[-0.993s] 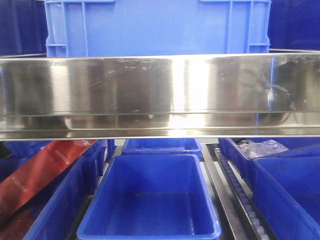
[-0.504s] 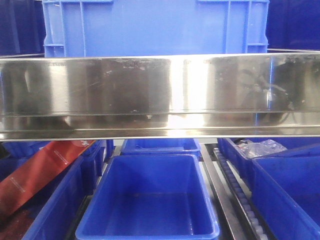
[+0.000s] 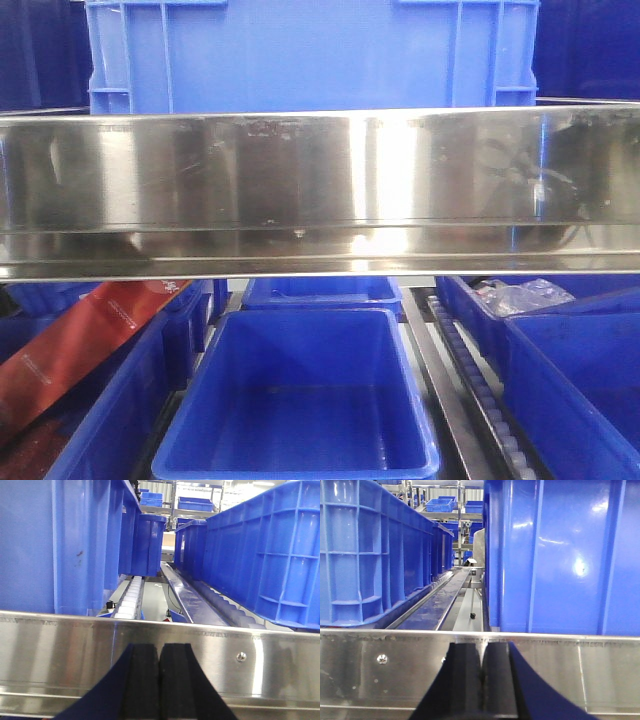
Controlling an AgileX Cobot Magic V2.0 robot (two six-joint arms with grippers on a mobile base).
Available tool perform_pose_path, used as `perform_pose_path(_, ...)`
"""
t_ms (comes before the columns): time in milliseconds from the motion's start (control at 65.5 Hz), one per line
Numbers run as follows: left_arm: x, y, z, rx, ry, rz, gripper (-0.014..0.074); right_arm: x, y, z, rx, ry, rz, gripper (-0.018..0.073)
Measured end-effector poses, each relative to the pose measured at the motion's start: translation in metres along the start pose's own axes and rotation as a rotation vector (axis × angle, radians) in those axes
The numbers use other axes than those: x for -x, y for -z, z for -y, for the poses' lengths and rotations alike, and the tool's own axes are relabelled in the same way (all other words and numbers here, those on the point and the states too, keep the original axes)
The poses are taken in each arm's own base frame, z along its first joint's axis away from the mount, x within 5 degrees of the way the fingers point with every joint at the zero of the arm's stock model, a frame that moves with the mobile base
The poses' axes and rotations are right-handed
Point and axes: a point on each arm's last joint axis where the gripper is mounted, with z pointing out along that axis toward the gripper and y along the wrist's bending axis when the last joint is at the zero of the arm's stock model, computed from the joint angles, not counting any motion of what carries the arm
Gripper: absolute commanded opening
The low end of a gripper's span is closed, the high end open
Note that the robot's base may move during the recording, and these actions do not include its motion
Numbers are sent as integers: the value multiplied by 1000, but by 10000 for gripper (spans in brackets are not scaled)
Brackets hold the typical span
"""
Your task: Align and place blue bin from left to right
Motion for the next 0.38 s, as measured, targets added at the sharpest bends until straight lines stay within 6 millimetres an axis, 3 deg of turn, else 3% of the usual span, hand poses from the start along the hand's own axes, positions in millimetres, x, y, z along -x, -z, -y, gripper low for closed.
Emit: perform_pose_path(382, 0, 0, 0, 0, 0, 0, -111, 0, 0, 0, 0, 0, 0, -79)
